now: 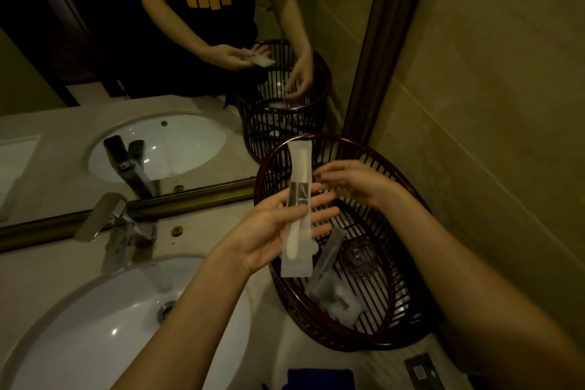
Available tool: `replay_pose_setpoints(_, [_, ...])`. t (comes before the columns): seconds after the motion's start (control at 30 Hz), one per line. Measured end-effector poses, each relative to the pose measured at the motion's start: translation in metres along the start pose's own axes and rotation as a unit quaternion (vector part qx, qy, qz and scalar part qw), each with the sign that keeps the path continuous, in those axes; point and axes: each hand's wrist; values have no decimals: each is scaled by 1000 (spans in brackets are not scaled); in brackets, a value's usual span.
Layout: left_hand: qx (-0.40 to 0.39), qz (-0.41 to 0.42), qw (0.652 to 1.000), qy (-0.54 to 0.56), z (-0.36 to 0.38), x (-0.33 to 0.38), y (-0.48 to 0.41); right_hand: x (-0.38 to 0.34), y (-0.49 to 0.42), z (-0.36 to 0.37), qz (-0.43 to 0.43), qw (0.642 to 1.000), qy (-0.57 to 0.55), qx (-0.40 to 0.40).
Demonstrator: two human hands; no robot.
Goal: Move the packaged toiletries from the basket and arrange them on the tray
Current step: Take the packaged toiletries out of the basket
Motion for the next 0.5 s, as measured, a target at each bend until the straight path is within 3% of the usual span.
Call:
replay_pose_setpoints(0.07, [22, -1, 1000, 21, 1, -1, -3, 22, -11, 6, 26, 978, 189, 82])
replay_pose_setpoints(0.2, [48, 13, 997, 64, 5, -2, -5, 63, -21, 21, 116, 857, 500, 40])
replay_pose_setpoints(0.27, [57, 19, 995, 85, 5, -3, -5, 74, -19, 29, 142, 822, 550, 46])
replay_pose_setpoints(0.4, [64, 12, 991, 114, 5, -4, -4, 87, -19, 47, 132, 791, 593, 69])
replay_pose_setpoints(0.47, [63, 4, 989, 131, 4, -4, -4, 89, -16, 55, 119, 784, 606, 64])
replay_pose_setpoints(0.5, [63, 3, 989, 137, 3, -4, -4, 91, -15, 55, 113, 796, 590, 71])
Point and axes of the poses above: each hand's wrist, its own y-axis away from the middle knuckle, its own z-axis out of the palm, x = y × z, and after that the axes turned 8 degrees about x, right-handed
